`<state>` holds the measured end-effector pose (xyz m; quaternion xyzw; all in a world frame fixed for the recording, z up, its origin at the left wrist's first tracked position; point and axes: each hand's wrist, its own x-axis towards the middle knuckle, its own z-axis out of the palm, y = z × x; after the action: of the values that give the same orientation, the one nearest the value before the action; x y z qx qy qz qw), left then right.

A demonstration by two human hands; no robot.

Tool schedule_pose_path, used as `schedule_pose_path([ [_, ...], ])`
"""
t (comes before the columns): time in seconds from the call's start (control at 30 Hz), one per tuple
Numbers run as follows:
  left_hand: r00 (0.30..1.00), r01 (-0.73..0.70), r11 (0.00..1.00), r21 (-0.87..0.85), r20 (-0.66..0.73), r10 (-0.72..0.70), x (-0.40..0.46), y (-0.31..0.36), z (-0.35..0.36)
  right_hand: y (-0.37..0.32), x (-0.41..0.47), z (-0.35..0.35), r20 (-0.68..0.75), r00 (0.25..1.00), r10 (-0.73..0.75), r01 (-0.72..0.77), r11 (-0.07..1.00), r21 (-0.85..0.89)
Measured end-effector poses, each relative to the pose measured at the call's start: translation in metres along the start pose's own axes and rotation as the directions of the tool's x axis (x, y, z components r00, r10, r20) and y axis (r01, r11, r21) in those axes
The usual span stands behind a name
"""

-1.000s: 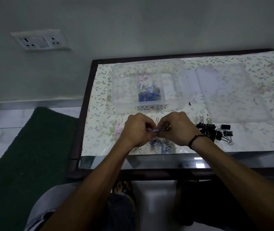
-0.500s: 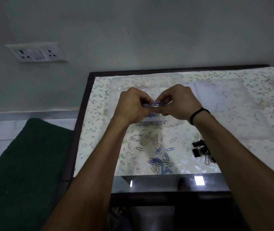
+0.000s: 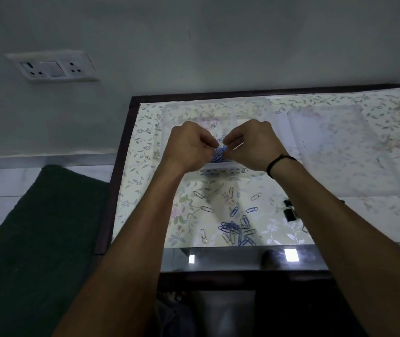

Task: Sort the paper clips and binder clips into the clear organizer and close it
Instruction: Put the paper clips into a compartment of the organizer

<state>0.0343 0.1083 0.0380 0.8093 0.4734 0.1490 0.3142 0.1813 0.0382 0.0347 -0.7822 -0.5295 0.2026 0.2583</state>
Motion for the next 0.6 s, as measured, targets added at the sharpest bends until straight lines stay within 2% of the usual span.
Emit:
schedule_pose_path([
  [0.07, 0.999, -0.027, 0.999, 0.036, -0.046, 0.029, -0.006, 0.003, -0.003, -0.004, -0.006, -0.005, -0.046, 0.997, -0.057, 0.056, 0.998, -0.024],
  [0.13, 0.997, -0.065, 0.995, 0.080, -0.025, 0.067, -0.015, 0.008, 0.000, -0.004, -0.013, -0.011, -0.053, 0.995, -0.085, 0.081, 0.993, -0.086],
  [0.23, 0.990, -0.106, 0.980, 0.169, 0.107, 0.088, -0.033, 0.014, 0.020, 0.007, -0.028, -0.014, 0.056, 0.997, -0.061, 0.072, 0.968, -0.241],
  [0.37, 0.974, -0.138, 0.936, 0.325, 0.218, 0.068, -0.039, 0.003, 0.059, 0.026, -0.044, -0.015, 0.262, 0.964, 0.048, 0.044, 0.941, -0.335],
  [0.43, 0.973, -0.135, 0.922, 0.364, 0.223, 0.055, -0.039, -0.003, 0.068, 0.037, -0.047, -0.015, 0.338, 0.938, 0.077, 0.049, 0.935, -0.350],
  [0.6, 0.983, -0.109, 0.926, 0.362, 0.179, 0.045, -0.036, -0.006, 0.082, 0.059, -0.042, -0.004, 0.365, 0.923, 0.125, 0.039, 0.910, -0.412],
])
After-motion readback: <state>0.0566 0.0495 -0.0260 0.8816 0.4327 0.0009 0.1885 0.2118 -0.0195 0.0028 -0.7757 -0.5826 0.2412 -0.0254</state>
